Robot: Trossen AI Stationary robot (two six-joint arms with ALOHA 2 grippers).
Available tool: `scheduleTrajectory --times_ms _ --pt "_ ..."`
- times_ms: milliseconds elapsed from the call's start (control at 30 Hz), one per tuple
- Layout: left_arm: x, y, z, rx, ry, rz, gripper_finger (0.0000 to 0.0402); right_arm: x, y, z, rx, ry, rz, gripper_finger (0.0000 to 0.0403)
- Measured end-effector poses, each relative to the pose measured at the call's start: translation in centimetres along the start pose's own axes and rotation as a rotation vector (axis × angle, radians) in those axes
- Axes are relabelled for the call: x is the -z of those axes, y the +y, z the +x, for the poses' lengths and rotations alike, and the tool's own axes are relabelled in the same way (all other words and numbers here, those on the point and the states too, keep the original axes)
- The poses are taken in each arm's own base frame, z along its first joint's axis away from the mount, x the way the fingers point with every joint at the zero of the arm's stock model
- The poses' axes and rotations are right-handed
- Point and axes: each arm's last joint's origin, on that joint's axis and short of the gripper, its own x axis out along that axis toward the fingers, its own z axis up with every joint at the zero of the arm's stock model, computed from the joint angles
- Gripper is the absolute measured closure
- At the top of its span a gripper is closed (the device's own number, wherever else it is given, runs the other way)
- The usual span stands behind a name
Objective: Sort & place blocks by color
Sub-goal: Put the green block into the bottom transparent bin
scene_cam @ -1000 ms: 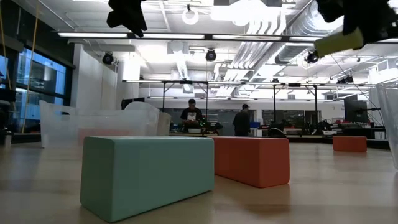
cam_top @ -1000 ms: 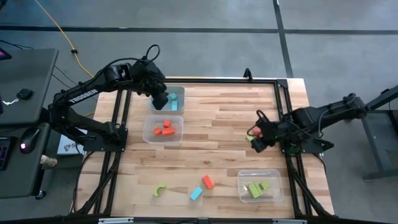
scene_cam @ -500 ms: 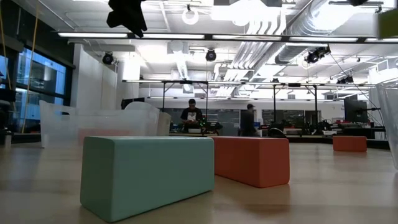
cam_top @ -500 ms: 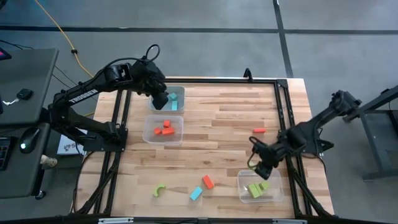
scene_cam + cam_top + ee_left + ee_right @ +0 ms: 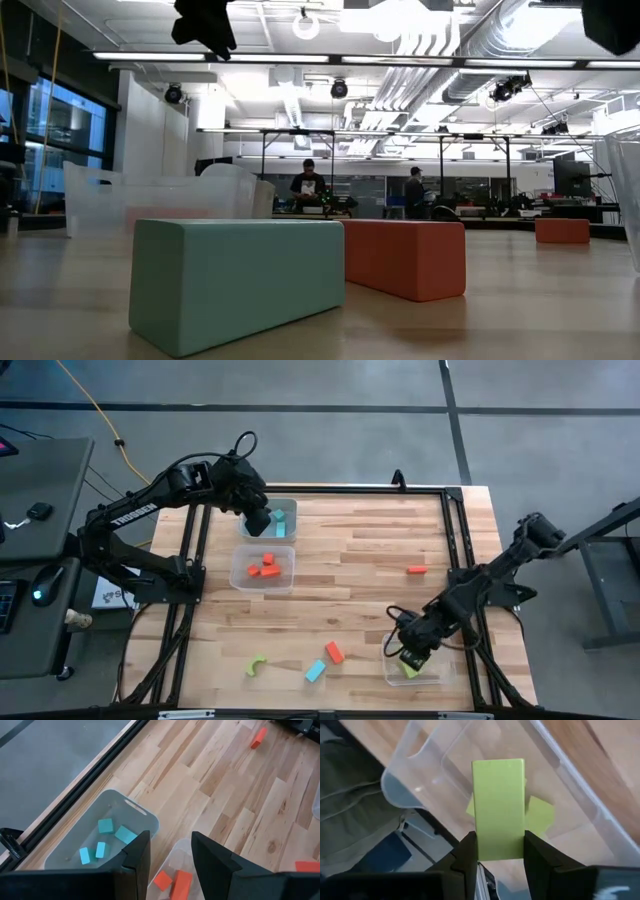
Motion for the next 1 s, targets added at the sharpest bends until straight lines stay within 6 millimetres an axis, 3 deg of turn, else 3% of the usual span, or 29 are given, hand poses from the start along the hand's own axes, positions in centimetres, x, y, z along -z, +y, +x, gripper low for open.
scheduleTrajectory --times_ms 400,1000 --pt "0.0 0.0 0.0 0.0 0.0 0.0 0.0284 -1.7 0.4 3.4 0.095 0.007 0.135 0.0302" --pt "0.0 0.0 0.0 0.0 0.002 0.0 0.0284 -2.3 0.3 4.2 0.131 -0.03 0.2 0.0278"
